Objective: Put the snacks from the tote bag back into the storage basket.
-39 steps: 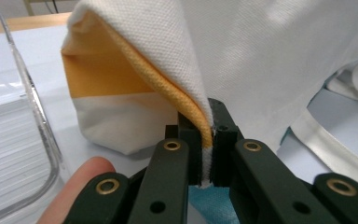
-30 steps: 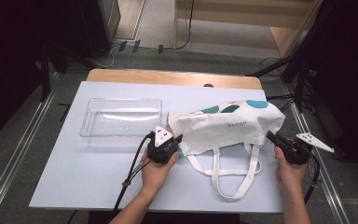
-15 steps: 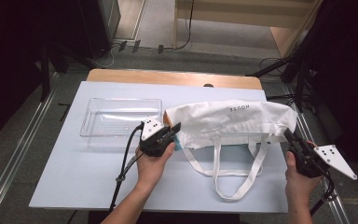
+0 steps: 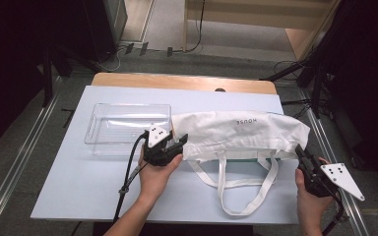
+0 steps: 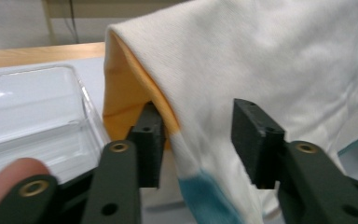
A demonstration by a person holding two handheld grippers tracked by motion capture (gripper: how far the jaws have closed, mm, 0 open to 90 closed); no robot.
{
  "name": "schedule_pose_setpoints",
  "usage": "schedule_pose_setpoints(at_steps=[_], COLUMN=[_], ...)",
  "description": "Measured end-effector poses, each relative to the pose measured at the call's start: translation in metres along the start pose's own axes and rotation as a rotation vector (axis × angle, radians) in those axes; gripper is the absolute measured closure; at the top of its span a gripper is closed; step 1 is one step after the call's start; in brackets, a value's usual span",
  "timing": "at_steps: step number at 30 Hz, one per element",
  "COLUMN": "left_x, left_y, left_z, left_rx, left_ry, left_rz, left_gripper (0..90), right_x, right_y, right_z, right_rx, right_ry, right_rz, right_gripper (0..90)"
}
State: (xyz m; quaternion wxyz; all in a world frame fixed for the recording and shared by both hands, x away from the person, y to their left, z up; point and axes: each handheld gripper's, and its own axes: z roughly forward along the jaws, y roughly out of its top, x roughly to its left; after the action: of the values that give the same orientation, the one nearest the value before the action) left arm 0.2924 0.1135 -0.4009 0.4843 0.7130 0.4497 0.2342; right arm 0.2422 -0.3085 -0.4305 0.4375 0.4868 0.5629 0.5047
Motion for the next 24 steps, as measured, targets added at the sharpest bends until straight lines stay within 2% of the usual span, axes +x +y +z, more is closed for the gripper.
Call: schedule_pose_setpoints(at_steps=[2, 5, 6, 7, 10, 11, 13, 17, 18, 20, 21, 22, 24], left_x=[-0.004, -0.006, -0.011, -0.011, -0.021, -0.023, -0.030, -0.055, -0.062, -0.072, -0.079, -0.087, -0.098], left_y=[-0.006, -0.018, -0.026, -0.026, -0.039, -0.041, -0.048, -0.060, -0.063, -0.066, -0.068, -0.069, -0.071], left_z=[-0.007, -0.018, -0.025, -0.025, -0.031, -0.030, -0.029, -0.021, -0.017, -0.013, -0.010, -0.005, 0.004], left_rx=[0.005, -0.017, -0.030, -0.030, -0.057, -0.053, -0.043, -0.025, -0.013, -0.019, -0.019, -0.006, 0.034], left_ry=[0.023, 0.018, 0.022, 0.022, 0.079, 0.078, 0.045, -0.007, -0.049, -0.058, -0.076, -0.111, -0.141], left_rz=[0.022, 0.007, 0.012, 0.012, 0.024, 0.018, 0.008, 0.056, 0.057, 0.067, 0.071, 0.077, 0.108], left_gripper=[44.6, 39.5, 37.8, 37.6, 39.6, 40.0, 42.2, 44.2, 45.8, 48.8, 49.5, 49.5, 45.3], right_x=[-0.001, 0.000, 0.001, 0.001, 0.001, 0.002, 0.003, 0.003, 0.003, 0.003, 0.004, 0.004, 0.003], right_y=[-0.001, -0.001, -0.002, -0.002, -0.003, -0.003, -0.003, -0.004, -0.004, -0.005, -0.005, -0.005, -0.006], right_z=[0.001, 0.002, 0.002, 0.002, 0.004, 0.004, 0.005, 0.006, 0.006, 0.007, 0.007, 0.007, 0.007], right_rx=[0.003, 0.005, 0.008, 0.008, 0.011, 0.013, 0.013, 0.016, 0.016, 0.018, 0.020, 0.019, 0.018], right_ry=[-0.004, -0.009, -0.012, -0.012, -0.018, -0.022, -0.027, -0.031, -0.034, -0.032, -0.038, -0.036, -0.033], right_rz=[0.006, 0.012, 0.014, 0.014, 0.021, 0.028, 0.024, 0.025, 0.025, 0.025, 0.020, 0.019, 0.019], right_gripper=[78.1, 77.7, 77.1, 77.1, 76.4, 76.0, 75.5, 74.9, 74.7, 74.3, 74.1, 74.1, 74.0])
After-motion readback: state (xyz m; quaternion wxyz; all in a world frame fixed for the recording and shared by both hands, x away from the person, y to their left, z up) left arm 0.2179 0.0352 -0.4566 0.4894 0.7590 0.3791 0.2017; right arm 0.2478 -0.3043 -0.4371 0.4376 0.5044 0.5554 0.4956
